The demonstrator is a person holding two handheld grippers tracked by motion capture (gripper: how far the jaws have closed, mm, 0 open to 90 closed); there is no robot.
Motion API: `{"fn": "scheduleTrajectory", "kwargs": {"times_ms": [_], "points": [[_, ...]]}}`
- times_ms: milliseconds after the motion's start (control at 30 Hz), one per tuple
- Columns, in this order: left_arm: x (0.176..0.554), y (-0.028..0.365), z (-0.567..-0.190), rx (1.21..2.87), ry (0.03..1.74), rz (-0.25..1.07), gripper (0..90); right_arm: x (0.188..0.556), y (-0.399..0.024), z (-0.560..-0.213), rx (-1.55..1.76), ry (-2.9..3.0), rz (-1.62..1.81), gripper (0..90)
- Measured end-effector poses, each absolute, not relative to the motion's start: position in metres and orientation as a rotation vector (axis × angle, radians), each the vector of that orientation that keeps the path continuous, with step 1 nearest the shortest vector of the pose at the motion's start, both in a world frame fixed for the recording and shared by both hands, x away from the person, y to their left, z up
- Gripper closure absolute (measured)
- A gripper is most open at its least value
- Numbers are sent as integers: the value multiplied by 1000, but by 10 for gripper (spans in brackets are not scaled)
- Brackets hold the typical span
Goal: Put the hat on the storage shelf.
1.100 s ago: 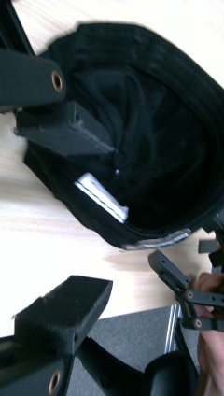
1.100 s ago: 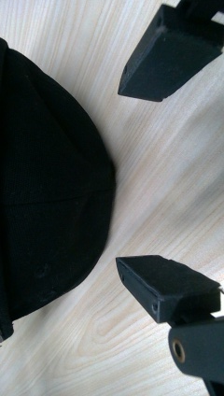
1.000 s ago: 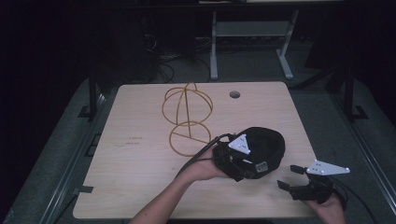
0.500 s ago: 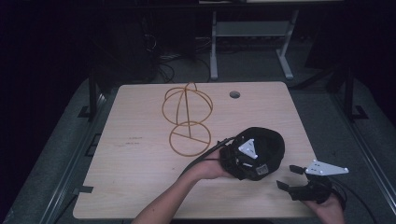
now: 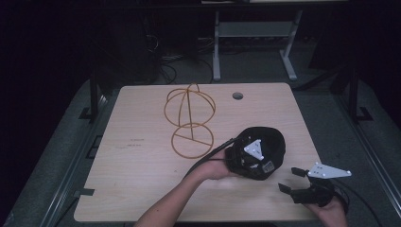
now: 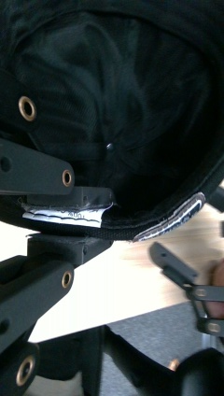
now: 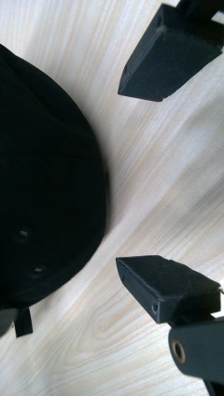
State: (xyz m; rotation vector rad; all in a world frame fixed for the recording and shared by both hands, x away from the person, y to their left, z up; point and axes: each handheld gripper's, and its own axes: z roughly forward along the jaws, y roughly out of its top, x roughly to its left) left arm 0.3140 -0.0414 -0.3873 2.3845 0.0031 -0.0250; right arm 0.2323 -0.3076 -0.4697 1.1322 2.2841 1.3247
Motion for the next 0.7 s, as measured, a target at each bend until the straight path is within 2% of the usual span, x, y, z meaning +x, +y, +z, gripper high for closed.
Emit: {"fn": "scheduleTrajectory", "kwargs": {"times_ms": [367,700], "points": [[326,-31,-352,2227,100,-49,806,229,-302,-458,1100,2212,1452,141],[335,-27,-329,2167,140,-78,808,236,-289,-437,1036,2145,1549,146]]}}
